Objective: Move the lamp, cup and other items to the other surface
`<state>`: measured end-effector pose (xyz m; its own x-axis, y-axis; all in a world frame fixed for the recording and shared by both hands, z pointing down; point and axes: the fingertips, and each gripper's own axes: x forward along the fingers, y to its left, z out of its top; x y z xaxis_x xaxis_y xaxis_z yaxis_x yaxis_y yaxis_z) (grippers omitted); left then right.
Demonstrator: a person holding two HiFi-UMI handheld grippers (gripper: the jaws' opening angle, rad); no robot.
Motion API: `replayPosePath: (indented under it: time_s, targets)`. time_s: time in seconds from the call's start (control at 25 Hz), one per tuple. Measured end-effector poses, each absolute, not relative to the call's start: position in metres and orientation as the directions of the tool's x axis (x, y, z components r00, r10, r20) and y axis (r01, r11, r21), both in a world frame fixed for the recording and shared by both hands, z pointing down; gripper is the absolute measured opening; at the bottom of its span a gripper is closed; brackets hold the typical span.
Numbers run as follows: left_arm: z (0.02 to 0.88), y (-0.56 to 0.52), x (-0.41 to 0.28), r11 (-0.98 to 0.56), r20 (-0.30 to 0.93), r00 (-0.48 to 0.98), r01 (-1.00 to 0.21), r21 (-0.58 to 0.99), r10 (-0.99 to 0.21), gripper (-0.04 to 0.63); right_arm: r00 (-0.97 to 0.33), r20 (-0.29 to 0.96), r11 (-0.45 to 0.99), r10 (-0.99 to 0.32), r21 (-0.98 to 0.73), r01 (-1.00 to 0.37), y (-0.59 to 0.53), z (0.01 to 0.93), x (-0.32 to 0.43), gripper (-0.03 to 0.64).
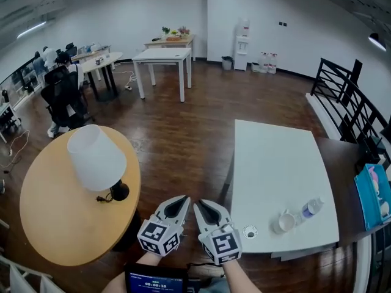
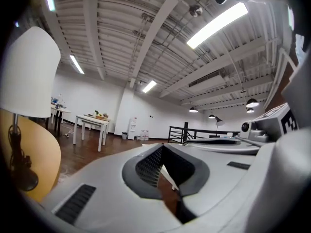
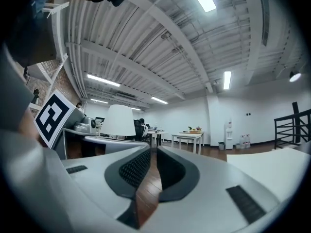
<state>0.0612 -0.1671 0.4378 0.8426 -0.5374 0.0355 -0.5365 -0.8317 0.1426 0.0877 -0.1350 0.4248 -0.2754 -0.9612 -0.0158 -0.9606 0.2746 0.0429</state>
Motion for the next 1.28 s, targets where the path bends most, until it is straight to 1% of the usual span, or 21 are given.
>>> replayPosePath:
  time_s: [0.24,0.36,0.48,0.56,0.6,0.64,0.68,0.88,0.96,1.0,1.28]
  targets:
    - [0.428,-0.182,0.003,-0.793,0.032,0.803,-0.593,0.141,-0.595,0.011,-0.35,-0.018,0.35,-0.936,0.014,-0.937,-0.155,0.419,0.033,0.044]
    - [0.427,-0.195,-0.027,-0.756,0.025,0.763,-0.645,0.114,-0.646,0.011,-0.411,-0.011,0.411,-0.912,0.001,-0.912,-0.17,0.421,0.003,0.044]
    - [0.432,-0.204,-0.063,-0.706,0.034,0.71,-0.704,0.079,-0.703,0.012,-0.44,-0.023,0.44,-0.898,-0.002,-0.898,-0.19,0.426,-0.027,0.044]
    - [0.436,-0.211,-0.093,-0.659,0.043,0.664,-0.747,0.087,-0.746,0.012,-0.459,-0.019,0.459,-0.888,-0.016,-0.888,-0.201,0.428,-0.051,0.054]
    - [0.438,-0.214,-0.11,-0.634,0.046,0.64,-0.767,0.096,-0.767,0.016,-0.477,-0.016,0.477,-0.879,-0.032,-0.878,-0.207,0.43,-0.064,0.077]
    - [0.44,-0.217,-0.125,-0.609,0.048,0.616,-0.786,0.105,-0.787,0.027,-0.499,-0.008,0.499,-0.866,-0.05,-0.865,-0.213,0.433,-0.077,0.166]
    - [0.441,-0.22,-0.14,-0.586,0.051,0.593,-0.803,0.111,-0.804,0.036,-0.525,0.004,0.523,-0.851,-0.064,-0.85,-0.218,0.436,-0.091,0.22]
    - [0.447,-0.226,-0.199,-0.485,0.063,0.494,-0.867,0.113,-0.867,0.04,-0.62,0.043,0.616,-0.784,-0.07,-0.784,-0.239,0.455,-0.147,0.229]
    - [0.452,-0.228,-0.214,-0.454,0.066,0.463,-0.883,0.117,-0.884,0.04,-0.641,0.059,0.637,-0.765,-0.075,-0.767,-0.248,0.462,-0.161,0.238]
    - [0.455,-0.228,-0.22,-0.439,0.068,0.449,-0.89,0.12,-0.891,0.039,-0.652,0.065,0.647,-0.756,-0.078,-0.758,-0.252,0.466,-0.167,0.258]
    - [0.465,-0.244,-0.265,-0.35,0.098,0.365,-0.926,0.144,-0.926,0.04,-0.693,0.062,0.689,-0.718,-0.072,-0.721,-0.298,0.485,-0.198,0.258]
